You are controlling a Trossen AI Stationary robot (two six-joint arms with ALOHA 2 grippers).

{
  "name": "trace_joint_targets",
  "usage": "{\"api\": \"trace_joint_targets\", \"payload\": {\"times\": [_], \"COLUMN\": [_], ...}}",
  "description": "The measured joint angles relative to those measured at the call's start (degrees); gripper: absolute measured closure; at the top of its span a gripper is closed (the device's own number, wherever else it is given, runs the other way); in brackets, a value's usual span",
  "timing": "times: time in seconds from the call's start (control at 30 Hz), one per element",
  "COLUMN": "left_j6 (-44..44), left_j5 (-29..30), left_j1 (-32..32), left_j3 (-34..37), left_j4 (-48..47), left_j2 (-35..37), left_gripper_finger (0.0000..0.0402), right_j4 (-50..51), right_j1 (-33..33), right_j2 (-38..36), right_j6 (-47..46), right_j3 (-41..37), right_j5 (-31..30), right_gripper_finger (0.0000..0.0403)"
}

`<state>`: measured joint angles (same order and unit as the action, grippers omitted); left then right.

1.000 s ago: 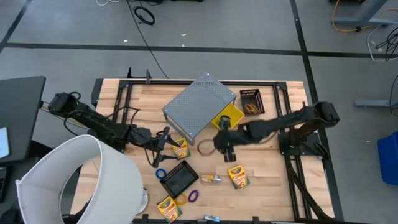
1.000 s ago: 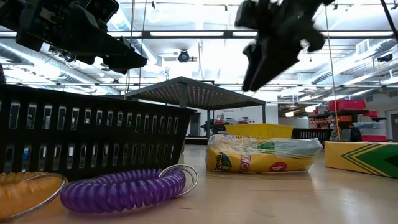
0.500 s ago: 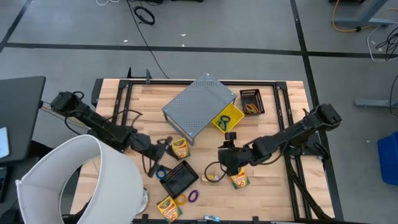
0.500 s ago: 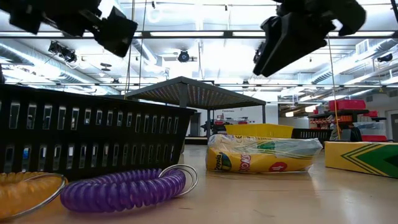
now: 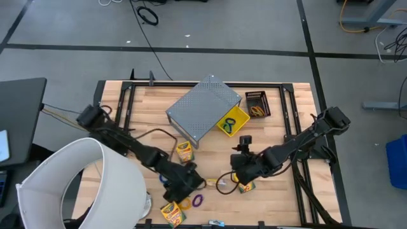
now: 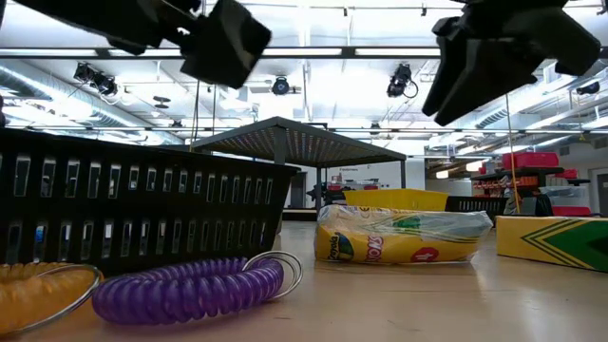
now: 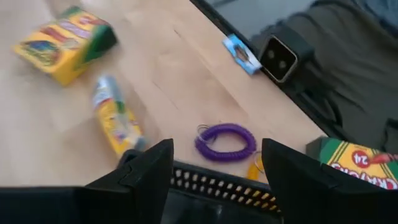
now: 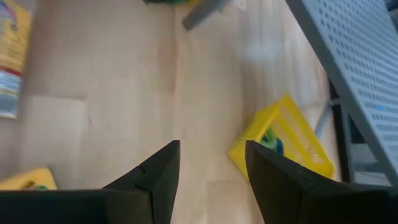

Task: Pick & Place Office Desk Supplies
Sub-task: Put the purple spring keychain into the yellow bin

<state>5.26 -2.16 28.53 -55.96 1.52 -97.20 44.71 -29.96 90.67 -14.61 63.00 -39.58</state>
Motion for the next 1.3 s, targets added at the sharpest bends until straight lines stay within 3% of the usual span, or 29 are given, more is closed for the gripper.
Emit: {"api": "trace_joint_targets", "payload": {"times": [0.23, 0.5, 0.97, 1.3], "left_j6": [4.8, 5.7, 8.2, 19.3], "left_j5": [-3.8, -4.4, -1.4, -0.1], "left_j1": [0.5, 0.7, 0.6, 1.8], "left_j3": [-8.1, -12.1, -12.1, -14.4], "left_j4": [-3.9, -4.6, -5.2, -6.2], "left_j2": [-8.0, -15.4, -16.8, -16.8], "left_gripper_finger": [0.0173, 0.019, 0.0191, 0.0206], "right_j4": [2.9, 8.4, 10.1, 10.3], "right_j1": [-1.1, -1.5, -1.5, -1.7], "right_j2": [0.0, 0.0, 0.0, 0.0], "right_j6": [-2.4, -7.2, -9.1, -9.0], "right_j3": [0.0, 0.0, 0.0, 0.0], "right_j5": [-2.0, -2.7, -2.6, -2.4], "right_gripper_finger": [0.0215, 0.0215, 0.0215, 0.0215]}}
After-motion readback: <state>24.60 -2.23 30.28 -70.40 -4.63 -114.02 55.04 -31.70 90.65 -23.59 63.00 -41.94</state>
